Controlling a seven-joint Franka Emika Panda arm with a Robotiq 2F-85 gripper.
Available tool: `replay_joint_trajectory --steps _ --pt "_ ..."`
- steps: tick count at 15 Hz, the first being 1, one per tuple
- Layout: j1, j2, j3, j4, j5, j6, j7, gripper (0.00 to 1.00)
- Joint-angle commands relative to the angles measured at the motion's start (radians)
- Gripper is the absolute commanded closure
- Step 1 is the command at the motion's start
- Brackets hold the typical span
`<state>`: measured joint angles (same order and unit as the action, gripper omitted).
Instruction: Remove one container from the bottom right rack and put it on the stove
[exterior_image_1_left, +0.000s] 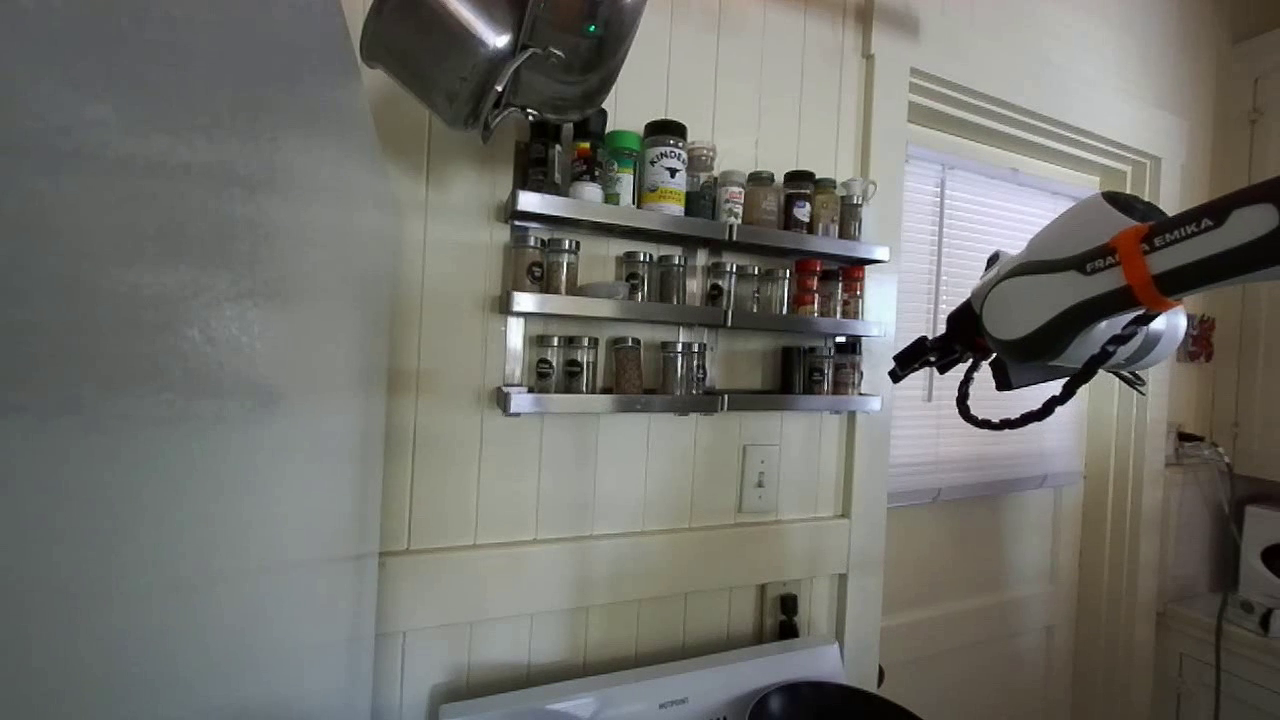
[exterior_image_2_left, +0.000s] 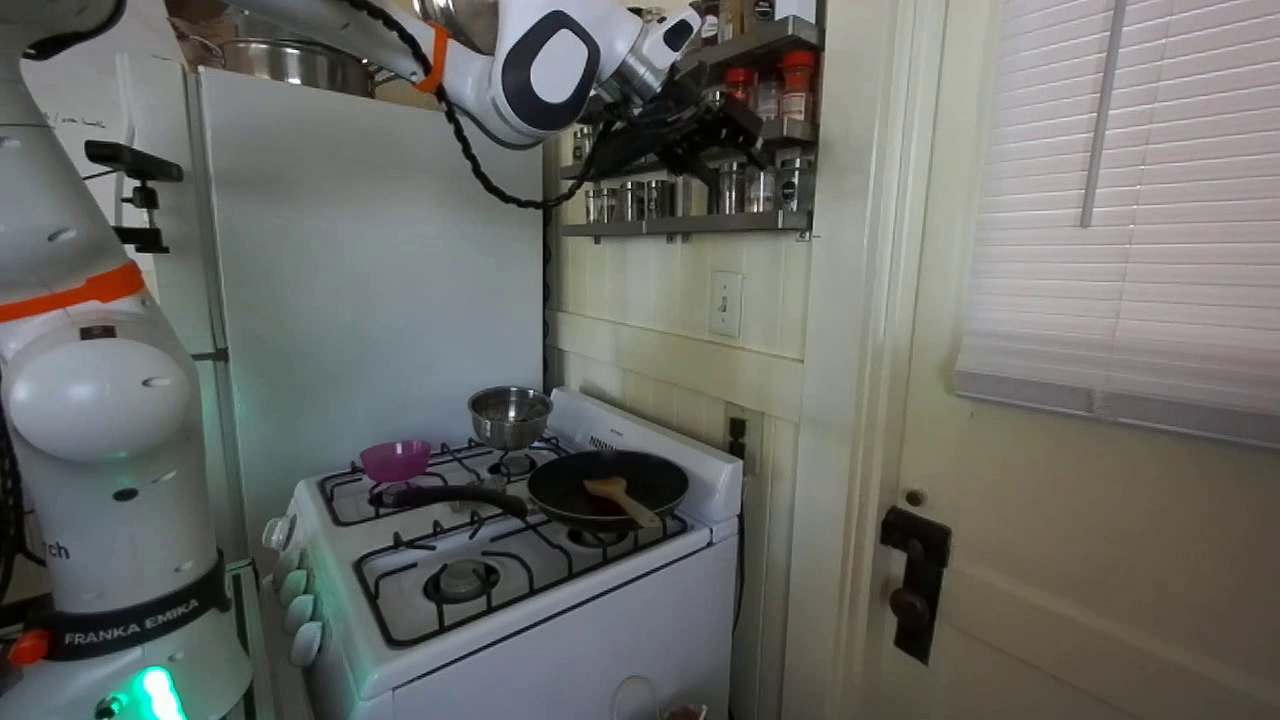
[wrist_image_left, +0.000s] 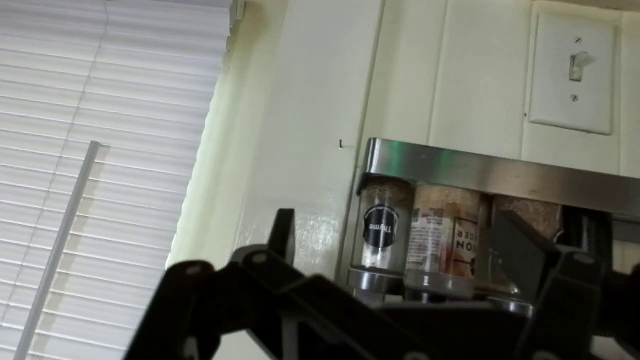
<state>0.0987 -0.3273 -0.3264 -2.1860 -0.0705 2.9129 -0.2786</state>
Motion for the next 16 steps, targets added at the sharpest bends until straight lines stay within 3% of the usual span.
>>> replay_joint_trajectory --steps 1,7,16 --pt "0.025 0.063 -0.002 0.048 0.048 0.058 0.034 0.00" --pt "-0.010 0.126 0.049 0.039 0.016 0.226 0.139 0.00" --pt "-0.023 0.194 0.078 0.048 0.017 0.294 0.202 0.00"
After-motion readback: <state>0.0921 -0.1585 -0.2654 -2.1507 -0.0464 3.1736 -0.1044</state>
